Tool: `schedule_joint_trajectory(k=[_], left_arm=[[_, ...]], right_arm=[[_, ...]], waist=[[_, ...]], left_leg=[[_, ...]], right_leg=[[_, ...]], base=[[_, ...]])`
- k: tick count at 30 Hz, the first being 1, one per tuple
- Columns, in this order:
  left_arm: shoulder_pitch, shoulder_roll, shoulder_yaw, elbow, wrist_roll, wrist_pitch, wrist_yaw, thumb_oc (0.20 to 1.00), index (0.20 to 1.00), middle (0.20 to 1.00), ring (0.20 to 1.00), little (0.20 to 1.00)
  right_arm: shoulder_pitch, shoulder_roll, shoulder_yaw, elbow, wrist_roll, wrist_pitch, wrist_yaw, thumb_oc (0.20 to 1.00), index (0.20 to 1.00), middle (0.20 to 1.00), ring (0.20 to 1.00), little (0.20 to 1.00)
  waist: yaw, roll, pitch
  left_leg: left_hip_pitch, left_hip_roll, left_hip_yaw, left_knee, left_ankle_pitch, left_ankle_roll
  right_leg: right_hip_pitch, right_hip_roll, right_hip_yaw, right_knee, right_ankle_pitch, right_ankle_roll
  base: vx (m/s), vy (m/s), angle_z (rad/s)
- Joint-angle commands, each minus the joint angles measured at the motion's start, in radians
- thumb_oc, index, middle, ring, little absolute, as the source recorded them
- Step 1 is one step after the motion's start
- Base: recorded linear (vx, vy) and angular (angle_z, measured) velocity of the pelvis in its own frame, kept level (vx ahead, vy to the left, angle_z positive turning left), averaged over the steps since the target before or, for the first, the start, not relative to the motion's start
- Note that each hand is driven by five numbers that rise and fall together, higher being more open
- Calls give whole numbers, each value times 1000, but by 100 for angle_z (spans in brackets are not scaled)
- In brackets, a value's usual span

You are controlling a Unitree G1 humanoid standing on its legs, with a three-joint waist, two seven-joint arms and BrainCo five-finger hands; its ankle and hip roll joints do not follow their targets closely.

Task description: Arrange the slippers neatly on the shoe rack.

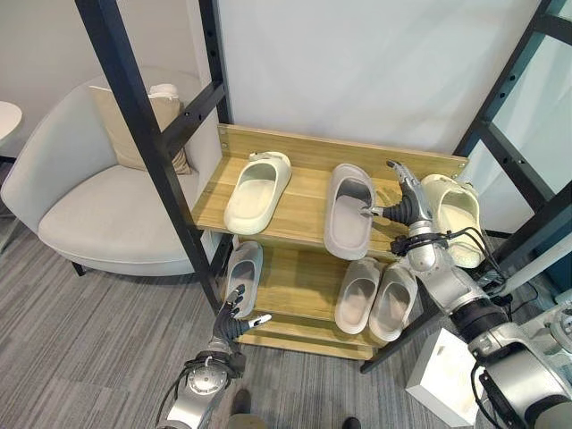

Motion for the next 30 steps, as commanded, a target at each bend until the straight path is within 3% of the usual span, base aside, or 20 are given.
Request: schedule_joint_trajectory(k=[1, 2, 3, 4, 9, 12, 14, 15, 17, 18, 23, 24, 27, 30], left_arm=[[-107, 30, -33, -19, -28, -60, 2, 1000, 1000, 1000, 1000, 1000], [-109, 31, -32, -16, -32, -59, 3, 1000, 1000, 1000, 1000, 1000], [-109, 31, -32, -16, -32, -59, 3, 1000, 1000, 1000, 1000, 1000], [-106, 31, -28, -17, -37, -56, 3, 1000, 1000, 1000, 1000, 1000], [-95, 35, -25, -21, -42, -50, -4, 1000, 1000, 1000, 1000, 1000], [-99, 33, -22, -22, -50, -39, 1, 1000, 1000, 1000, 1000, 1000], [-100, 33, -21, -21, -51, -37, 1, 1000, 1000, 1000, 1000, 1000], [-101, 28, -13, -16, -52, -33, 4, 1000, 1000, 1000, 1000, 1000], [-102, 27, -8, -13, -51, -32, 5, 1000, 1000, 1000, 1000, 1000], [-102, 22, 4, -12, -55, -28, 3, 1000, 1000, 1000, 1000, 1000], [-84, 17, 44, -26, -64, -11, 4, 1000, 1000, 1000, 1000, 1000], [-83, 17, 43, -26, -64, -10, 4, 1000, 1000, 1000, 1000, 1000], [-66, 16, 64, -45, -65, -5, -6, 1000, 1000, 1000, 1000, 1000], [-57, 9, 71, -55, -65, -6, -11, 1000, 1000, 1000, 1000, 1000]], right_arm=[[-153, -87, 26, 57, -11, 11, -21, 890, 890, 890, 890, 890], [-177, -81, 27, 101, 10, 16, -18, 335, 335, 335, 335, 335], [-177, -81, 27, 101, 10, 15, -18, 335, 335, 335, 335, 335], [-183, -72, 38, 129, 33, 15, -1, 200, 200, 200, 200, 200], [-176, -43, 40, 148, 104, 3, 25, 200, 200, 200, 200, 200], [-146, -2, 0, 67, 316, -68, 34, 200, 200, 200, 200, 200], [-128, 3, -12, 24, 366, -88, 38, 200, 200, 200, 200, 200], [-80, 17, -50, -87, 462, -138, 40, 200, 200, 200, 200, 200], [-45, 18, -75, -166, 505, -164, 48, 200, 200, 200, 200, 200], [23, 38, -131, -297, 610, -231, 64, 200, 200, 200, 200, 200], [154, 98, -242, -639, 788, -354, 133, 200, 200, 200, 200, 200], [158, 98, -244, -643, 789, -352, 134, 200, 200, 200, 200, 200], [197, 152, -203, -862, 922, -406, 259, 200, 200, 200, 200, 200], [200, 167, -93, -965, 972, -387, 352, 200, 200, 200, 200, 200]], waist=[[25, -41, 43], [23, -42, 43], [23, -42, 43], [21, -42, 42], [17, -39, 38], [13, -33, 35], [14, -32, 35], [10, -28, 35], [9, -26, 33], [3, -20, 31], [-14, -7, 20], [-13, -7, 18], [-25, 2, 8], [-31, 8, 3]], left_leg=[[52, -9, -10, 1, -96, 18], [53, -9, -10, 1, -98, 18], [53, -9, -10, 1, -98, 18], [55, -9, -11, 1, -98, 18], [59, -8, -13, 1, -99, 17], [65, -6, -12, 1, -98, 14], [67, -7, -12, 1, -98, 14], [69, -7, -10, 1, -99, 13], [70, -7, -10, 1, -100, 13], [66, -10, -9, 1, -90, 13], [72, -11, 0, 1, -94, 10], [72, -11, 0, 1, -94, 10], [78, -11, 11, 1, -94, 8], [77, -9, 18, 1, -91, 4]], right_leg=[[66, -47, -3, 2, -102, 51], [67, -46, -2, 2, -102, 51], [67, -46, -2, 2, -102, 51], [68, -45, -1, 2, -103, 49], [71, -44, -1, 2, -103, 47], [72, -44, -1, 2, -104, 46], [73, -44, -1, 2, -105, 46], [75, -45, -2, 2, -106, 45], [76, -46, -2, 2, -108, 46], [71, -47, -3, 2, -99, 45], [72, -51, -3, 2, -103, 47], [73, -51, -3, 2, -103, 47], [71, -53, 1, 2, -101, 47], [67, -54, 5, 2, -98, 47]], base=[[0, 0, 0], [0, 0, 0], [0, 0, 0], [0, 0, 0], [0, 0, 0], [0, 0, 0], [0, 0, 0], [0, 0, 0], [0, 0, 0], [0, 0, 0], [6, -3, 1], [34, -5, -1], [0, 0, 0], [0, -2, -1]])
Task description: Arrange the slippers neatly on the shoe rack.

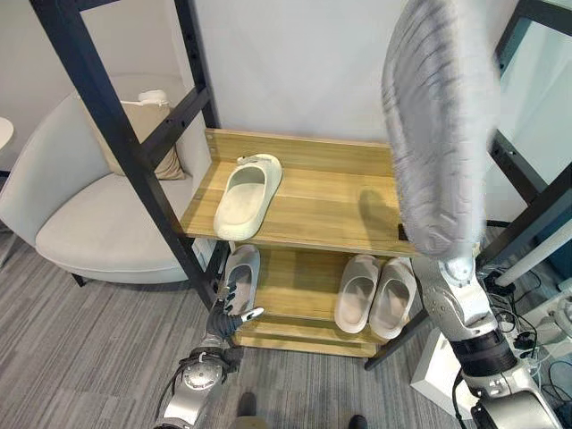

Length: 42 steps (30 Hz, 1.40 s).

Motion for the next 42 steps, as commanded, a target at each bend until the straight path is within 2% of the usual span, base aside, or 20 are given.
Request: schedule_joint_trajectory(k=[1, 4, 7, 11, 13, 14, 16, 17, 18, 20, 22, 25, 26, 27, 28, 31, 34, 42], left_arm=[[-58, 27, 2, -44, -26, -37, -8, 1000, 1000, 1000, 1000, 1000], [-60, 17, 2, -41, -26, -45, -4, 1000, 1000, 1000, 1000, 1000], [-62, 8, 6, -39, -23, -61, -6, 1000, 1000, 1000, 1000, 1000], [-73, 3, 7, -14, -12, -82, -8, 1000, 1000, 1000, 1000, 1000], [-77, 2, 9, 2, -2, -92, -4, 1000, 1000, 1000, 1000, 1000], [-77, 2, 8, 3, -2, -92, -4, 1000, 1000, 1000, 1000, 1000], [-82, 2, 0, 20, 6, -98, 6, 1000, 1000, 1000, 1000, 1000], [-86, 5, -14, 34, 9, -102, 14, 1000, 1000, 1000, 1000, 1000], [-90, 6, -21, 37, 9, -105, 26, 1000, 1000, 1000, 1000, 1000], [-101, 11, -31, 33, 14, -106, 56, 1000, 1000, 1000, 1000, 1000], [-125, 13, -48, 29, 15, -108, 93, 1000, 1000, 1000, 1000, 1000], [-197, 17, -98, -2, 4, -114, 134, 1000, 1000, 1000, 1000, 1000], [-198, 17, -98, -2, 4, -114, 134, 1000, 1000, 1000, 1000, 1000], [-242, 25, -127, -52, -1, -125, 149, 1000, 1000, 1000, 1000, 1000], [-269, 28, -143, -67, -1, -132, 157, 1000, 1000, 1000, 1000, 1000], [-338, 34, -185, -120, 3, -148, 173, 1000, 1000, 1000, 1000, 1000], [-386, 40, -214, -168, 4, -164, 189, 1000, 1000, 1000, 1000, 1000], [-482, 41, -269, -207, 16, -170, 211, 1000, 1000, 1000, 1000, 1000]], right_arm=[[-60, 14, 66, -55, 69, -21, 136, 200, 200, 200, 200, 200], [-53, 26, 200, -66, 119, 28, 230, 200, 200, 200, 200, 200], [-28, 11, 326, -30, 92, 89, 309, 200, 200, 200, 200, 200], [30, -34, 422, 117, -80, 152, 369, 200, 200, 200, 200, 200], [67, -53, 434, 225, -209, 155, 367, 200, 200, 200, 200, 200], [67, -52, 435, 227, -211, 153, 366, 200, 200, 200, 200, 200], [107, -41, 421, 344, -271, 160, 333, 200, 200, 200, 200, 200], [117, -21, 395, 481, -397, 160, 246, 200, 200, 200, 200, 200], [104, 2, 376, 570, -459, 165, 181, 200, 200, 200, 200, 200], [68, 35, 325, 675, -607, 183, 48, 200, 200, 200, 200, 200], [21, 64, 268, 735, -674, 192, -78, 200, 200, 200, 200, 200], [-101, 91, 191, 790, -739, 212, -258, 200, 200, 200, 200, 200], [-101, 91, 191, 790, -739, 212, -258, 200, 200, 200, 200, 200], [-189, 91, 160, 823, -800, 239, -351, 200, 200, 200, 200, 200], [-232, 91, 147, 844, -821, 253, -393, 200, 200, 200, 200, 200], [-350, 71, 121, 943, -853, 279, -472, 200, 200, 200, 200, 200], [-469, 11, 114, 1066, -849, 305, -519, 200, 200, 200, 200, 200], [-646, -89, 167, 1346, -820, 339, -545, 200, 200, 200, 200, 200]], waist=[[11, -39, 1], [9, -34, 5], [7, -30, 10], [5, -29, 19], [4, -28, 24], [4, -28, 24], [4, -28, 30], [9, -26, 35], [12, -24, 39], [23, -20, 54], [34, -14, 81], [54, 7, 161], [54, 7, 161], [68, 29, 218], [71, 39, 241], [89, 58, 269], [110, 71, 287], [159, 80, 336]], left_leg=[[53, -8, 15, 1, -92, 0], [58, -3, 17, 1, -98, -5], [53, -1, 15, 1, -94, -9], [47, 0, 10, 1, -91, -11], [43, 1, 6, 1, -90, -12], [43, 1, 6, 1, -91, -13], [39, 1, 0, 1, -89, -13], [32, 2, -7, 1, -87, -14], [28, 2, -11, 1, -86, -14], [18, 0, -22, 1, -83, -11], [8, -4, -34, 1, -78, -6], [-59, -12, -65, 46, -72, 8], [-61, -13, -65, 47, -72, 8], [-133, -25, -94, 111, -79, 17], [-180, -32, -106, 148, -83, 19], [-307, -61, -146, 248, -98, 18], [-388, -77, -167, 303, -113, 16], [-529, -98, -195, 407, -148, 11]], right_leg=[[44, -54, 6, 1, -99, 43], [51, -54, 6, 1, -107, 42], [51, -54, 0, 1, -107, 41], [50, -55, -7, 1, -105, 41], [49, -55, -16, 1, -105, 43], [49, -55, -17, 1, -105, 43], [49, -55, -22, 1, -104, 44], [48, -57, -31, 1, -103, 45], [48, -58, -35, 2, -103, 46], [44, -58, -43, 8, -104, 47], [34, -60, -47, 22, -107, 48], [-43, -78, -46, 117, -128, 43], [-45, -78, -45, 118, -129, 43], [-108, -94, -48, 186, -142, 36], [-144, -104, -45, 220, -150, 33], [-237, -121, -44, 301, -168, 23], [-305, -127, -44, 351, -186, 20], [-430, -137, -41, 454, -227, 14]], base=[[0, 0, 0], [-7, 7, -3], [-37, 10, 1], [-36, 15, 2], [-28, 14, 5], [-21, 6, 5], [-22, 8, 4], [-26, 12, 6], [-34, 7, 6], [-57, 4, 5], [-124, 6, 14], [-217, 14, 13], [-286, 38, 9], [-285, 48, 8], [-368, 53, 14], [-182, 30, 28], [-112, 45, 33], [-75, 30, 18]])
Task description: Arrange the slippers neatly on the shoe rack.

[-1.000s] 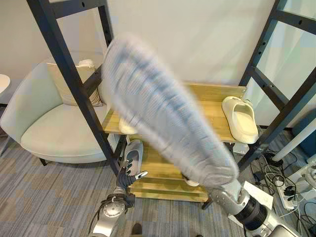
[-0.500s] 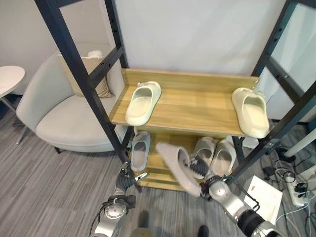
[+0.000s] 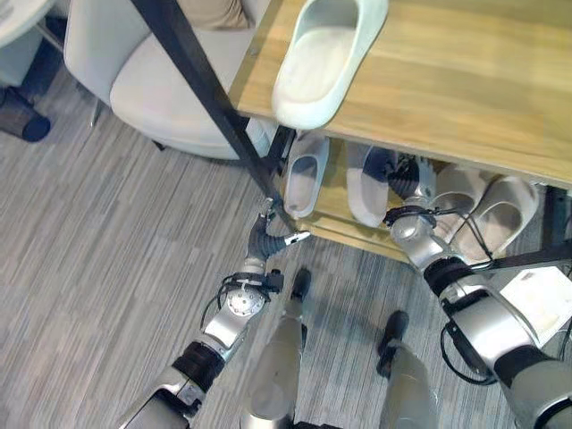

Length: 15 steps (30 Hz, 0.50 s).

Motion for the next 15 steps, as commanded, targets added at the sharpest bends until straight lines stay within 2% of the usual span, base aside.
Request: schedule_joint_trajectory(k=[1, 11, 15], left_arm=[[-62, 19, -21, -89, 14, -62, 16, 1000, 1000, 1000, 1000, 1000], [-119, 19, -33, -102, 16, -54, 20, 1000, 1000, 1000, 1000, 1000], [-143, 14, -38, -115, 13, -55, 23, 1000, 1000, 1000, 1000, 1000]], right_arm=[[-103, -76, 20, 17, 16, 5, -40, 200, 200, 200, 200, 200], [-170, -155, 84, 139, -13, 45, -27, 200, 200, 200, 200, 200], [-230, -194, 100, 160, -11, 52, -38, 200, 200, 200, 200, 200]], waist=[[32, -27, 30], [51, -14, 72], [59, 2, 83]], left_leg=[[-33, 11, -3, 180, -177, 9], [-81, -6, -27, 180, -176, 10], [-105, -16, -29, 176, -171, 9]], right_leg=[[83, -20, 8, 17, -119, 21], [48, -28, -22, 26, -129, 24], [26, -34, -29, 28, -130, 28]], base=[[-40, -11, 16], [-22, -6, 11], [-10, 11, 11]])
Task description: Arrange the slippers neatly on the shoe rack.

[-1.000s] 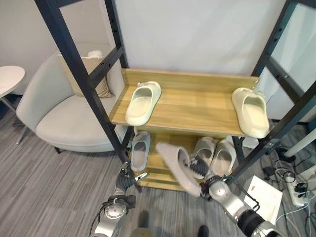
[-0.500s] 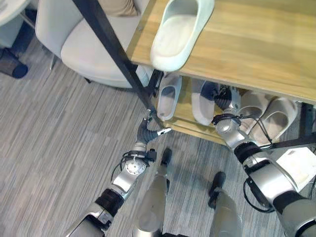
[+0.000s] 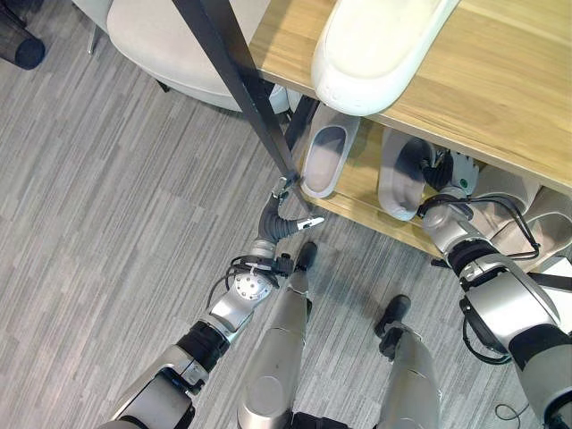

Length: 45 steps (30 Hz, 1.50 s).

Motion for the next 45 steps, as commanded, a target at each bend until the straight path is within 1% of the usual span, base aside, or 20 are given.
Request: schedule_joint_trajectory(k=[1, 3, 5, 6, 7, 8, 9, 12, 14, 15, 16, 19, 20, 23, 27, 28, 32, 33, 39, 45], left_arm=[[-64, 2, 9, -85, 12, -51, 16, 1000, 1000, 1000, 1000, 1000], [-69, -1, 8, -85, 12, -51, 15, 1000, 1000, 1000, 1000, 1000], [-78, -8, 1, -78, 7, -49, 11, 1000, 1000, 1000, 1000, 1000], [-79, -9, 3, -78, 5, -49, 6, 1000, 1000, 1000, 1000, 1000], [-79, -9, 3, -78, 5, -49, 6, 1000, 1000, 1000, 1000, 1000], [-87, -14, 5, -71, 0, -52, -1, 1000, 1000, 1000, 1000, 1000], [-89, -15, 7, -67, -2, -53, 0, 1000, 1000, 1000, 1000, 1000], [-85, -13, 17, -63, -5, -51, -1, 1000, 1000, 1000, 1000, 1000], [-74, -8, 37, -59, -8, -46, 3, 1000, 1000, 1000, 1000, 1000], [-74, -8, 37, -59, -8, -46, 3, 1000, 1000, 1000, 1000, 1000], [-73, -6, 49, -51, -4, -40, 12, 1000, 1000, 1000, 1000, 1000], [-69, -2, 66, -39, 5, -25, 25, 1000, 1000, 1000, 1000, 1000], [-68, -2, 66, -39, 5, -25, 25, 1000, 1000, 1000, 1000, 1000], [-63, 1, 74, -38, 20, -14, 34, 1000, 1000, 1000, 1000, 1000], [-58, 5, 76, -58, 26, -12, 43, 1000, 1000, 1000, 1000, 1000], [-59, 5, 78, -63, 32, -5, 44, 1000, 1000, 1000, 1000, 1000], [-59, 8, 81, -65, 40, -1, 48, 1000, 1000, 1000, 1000, 1000], [-59, 8, 81, -65, 40, -1, 48, 1000, 1000, 1000, 1000, 1000], [-73, 7, 86, -65, 43, -1, 58, 1000, 1000, 1000, 1000, 1000], [-86, 3, 74, -58, 44, -6, 58, 1000, 1000, 1000, 1000, 1000]], right_arm=[[-119, -108, 41, -33, -14, 5, -38, 200, 200, 200, 200, 200], [-127, -110, 48, -35, -15, 7, -36, 200, 200, 200, 200, 200], [-148, -104, 54, -37, 0, 4, -12, 200, 200, 200, 200, 200], [-154, -101, 58, -30, 16, 0, 12, 1000, 1000, 1000, 1000, 1000], [-155, -101, 58, -29, 16, 0, 12, 1000, 1000, 1000, 1000, 1000], [-165, -85, 49, -22, 78, -20, 63, 1000, 1000, 1000, 1000, 1000], [-161, -75, 38, -31, 115, -32, 74, 1000, 1000, 1000, 1000, 1000], [-145, -58, 22, -58, 159, -53, 74, 1000, 1000, 1000, 1000, 1000], [-108, -22, -13, -135, 205, -80, 51, 1000, 1000, 1000, 1000, 1000], [-108, -22, -13, -135, 205, -80, 51, 1000, 1000, 1000, 1000, 1000], [-86, 5, -56, -188, 246, -100, 20, 1000, 1000, 1000, 1000, 1000], [-31, 47, -106, -323, 278, -127, -20, 1000, 1000, 1000, 1000, 1000], [-28, 47, -106, -326, 277, -125, -21, 1000, 1000, 1000, 1000, 1000], [13, 79, -139, -415, 276, -127, -42, 1000, 1000, 1000, 1000, 1000], [20, 107, -173, -399, 299, -125, -51, 1000, 1000, 1000, 1000, 1000], [29, 129, -178, -393, 319, -126, -46, 1000, 1000, 1000, 1000, 1000], [44, 174, -174, -387, 338, -133, -27, 1000, 1000, 1000, 1000, 1000], [44, 174, -174, -387, 338, -133, -27, 1000, 1000, 1000, 1000, 1000], [33, 246, -144, -348, 388, -154, 25, 1000, 1000, 1000, 1000, 1000], [12, 270, -110, -323, 403, -162, 65, 1000, 1000, 1000, 1000, 1000]], waist=[[21, 21, 27], [22, 23, 28], [26, 27, 27], [29, 27, 26], [29, 27, 26], [32, 27, 26], [30, 25, 25], [25, 21, 24], [12, 10, 22], [12, 10, 22], [0, 4, 24], [-28, -14, 26], [-27, -15, 26], [-53, -30, 28], [-71, -36, 34], [-79, -35, 37], [-87, -31, 39], [-87, -31, 39], [-83, -21, 39], [-74, -16, 39]], left_leg=[[-25, 10, 21, 127, -168, 3], [-26, 9, 22, 124, -167, 2], [-23, 6, 21, 115, -166, 3], [-19, 5, 22, 109, -165, 2], [-19, 5, 22, 109, -165, 2], [-13, 5, 21, 101, -164, 2], [-8, 6, 20, 94, -163, 2], [5, 7, 21, 82, -162, 2], [28, 12, 27, 64, -160, 5], [28, 12, 27, 64, -160, 5], [38, 15, 32, 58, -163, 7], [54, 20, 38, 49, -166, 10], [55, 20, 38, 49, -166, 10], [61, 25, 47, 49, -171, 12], [61, 29, 53, 53, -175, 12], [60, 30, 54, 54, -176, 12], [59, 32, 58, 54, -175, 12], [59, 32, 58, 54, -175, 12], [55, 30, 55, 50, -172, 12], [46, 25, 49, 49, -169, 12]], right_leg=[[83, -8, 11, -59, -63, 40], [83, -9, 8, -61, -63, 40], [84, -11, 6, -68, -60, 40], [87, -11, 5, -72, -59, 40], [88, -11, 5, -72, -59, 40], [96, -11, 0, -82, -58, 39], [101, -11, -1, -87, -57, 39], [111, -9, 0, -99, -54, 39], [128, -4, 4, -117, -47, 40], [128, -4, 4, -118, -47, 40], [134, 0, 9, -125, -45, 39], [135, 9, 24, -131, -43, 37], [135, 8, 24, -131, -43, 37], [134, 13, 36, -136, -38, 35], [124, 16, 45, -131, -36, 33], [120, 17, 49, -131, -35, 33], [115, 20, 51, -128, -36, 31], [115, 20, 51, -128, -36, 31], [112, 22, 49, -128, -36, 30], [110, 20, 42, -129, -34, 31]], base=[[14, 7, 6], [8, 1, 2], [39, -3, -1], [0, 0, 0], [40, -19, 0], [41, -24, 1], [55, -34, 2], [14, -8, 1], [34, -2, 1], [27, -2, -4], [17, 9, -8], [15, 12, -7], [1, 9, -7], [-4, 2, -15], [-14, -4, -13], [-13, -11, -17], [-6, -7, -14], [1, -6, -6], [0, 0, 0], [0, 0, 0]])
